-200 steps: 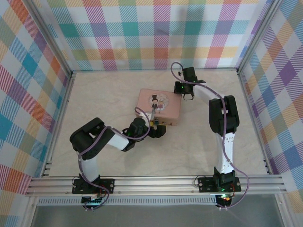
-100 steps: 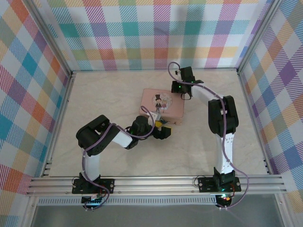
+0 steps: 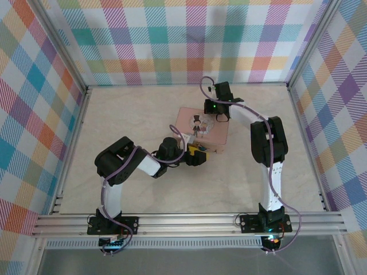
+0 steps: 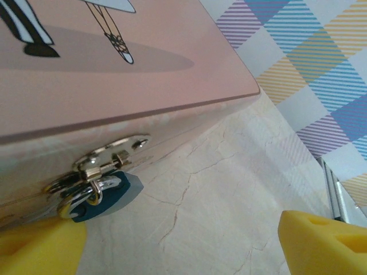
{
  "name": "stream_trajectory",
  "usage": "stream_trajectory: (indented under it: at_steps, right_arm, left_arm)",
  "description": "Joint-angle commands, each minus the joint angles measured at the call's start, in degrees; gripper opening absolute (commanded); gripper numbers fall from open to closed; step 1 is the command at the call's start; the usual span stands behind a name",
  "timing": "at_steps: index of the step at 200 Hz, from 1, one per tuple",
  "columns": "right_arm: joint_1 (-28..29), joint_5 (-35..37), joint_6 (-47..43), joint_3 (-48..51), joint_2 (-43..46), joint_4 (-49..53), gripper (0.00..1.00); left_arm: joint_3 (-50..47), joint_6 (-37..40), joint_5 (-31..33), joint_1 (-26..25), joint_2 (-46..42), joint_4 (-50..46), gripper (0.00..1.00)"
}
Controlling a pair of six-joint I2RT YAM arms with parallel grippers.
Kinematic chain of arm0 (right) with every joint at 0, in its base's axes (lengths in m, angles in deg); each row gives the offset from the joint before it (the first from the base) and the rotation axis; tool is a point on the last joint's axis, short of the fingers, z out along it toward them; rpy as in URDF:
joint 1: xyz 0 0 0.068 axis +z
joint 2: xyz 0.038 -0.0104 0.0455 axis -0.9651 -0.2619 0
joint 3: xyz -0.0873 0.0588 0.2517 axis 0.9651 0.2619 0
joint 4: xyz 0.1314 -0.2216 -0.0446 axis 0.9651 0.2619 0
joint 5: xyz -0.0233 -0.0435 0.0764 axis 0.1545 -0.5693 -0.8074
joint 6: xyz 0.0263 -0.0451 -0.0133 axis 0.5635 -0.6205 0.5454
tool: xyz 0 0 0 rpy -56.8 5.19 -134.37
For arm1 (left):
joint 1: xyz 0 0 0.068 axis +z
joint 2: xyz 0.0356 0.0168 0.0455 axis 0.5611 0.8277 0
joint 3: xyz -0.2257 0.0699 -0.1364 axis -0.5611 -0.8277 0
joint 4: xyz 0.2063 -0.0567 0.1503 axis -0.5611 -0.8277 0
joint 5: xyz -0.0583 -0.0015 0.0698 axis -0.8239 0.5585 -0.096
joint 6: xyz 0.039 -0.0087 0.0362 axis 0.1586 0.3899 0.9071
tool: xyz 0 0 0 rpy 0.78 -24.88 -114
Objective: Unlock a padlock with a key
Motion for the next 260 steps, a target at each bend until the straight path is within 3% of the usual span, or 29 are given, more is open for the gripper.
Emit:
stream_trajectory:
  at_steps: [1, 25, 67, 96, 140, 170, 215, 260]
  right_arm:
    - [0.68, -1.90, -0.25, 2.21, 0.45, 5.49, 0.00]
    - [0.71, -1.96, -0.14, 2.37, 0.52, 5.30, 0.00]
    - [0.69, -2.47, 0.20, 3.28, 1.29, 4.41, 0.00]
    - [0.71, -2.52, 0.16, 3.94, 1.80, 3.96, 0.00]
    - [0.71, -2.51, -0.21, 3.62, 1.48, 3.96, 0.00]
    - [0.70, -2.52, -0.12, 3.65, 1.35, 3.98, 0.00]
    - [0.63, -1.77, -0.76, 3.66, 1.89, 4.32, 0.00]
    - [0.31, 0.61, -1.11, 0.75, 3.06, 7.52, 0.00]
  left_arm:
    - [2.23, -0.39, -2.21, 0.63, -0.41, 5.96, 0.86]
    - [2.17, -1.00, -0.05, 0.64, -0.26, 4.81, 0.84]
    - [-0.09, -0.49, 16.14, -1.02, -0.79, 1.67, 0.93]
    - [0.93, -0.39, 21.34, -1.69, -0.78, -0.10, 0.96]
    - [1.42, 1.46, 7.88, -1.57, -1.12, 6.85, 0.89]
    - [0.35, -0.94, 2.45, -0.39, -1.64, 11.00, 0.85]
    - [-0.45, -2.40, 0.32, 0.28, -1.62, 12.40, 0.80]
    - [-0.89, -2.01, 1.88, 0.28, -1.16, 10.84, 0.82]
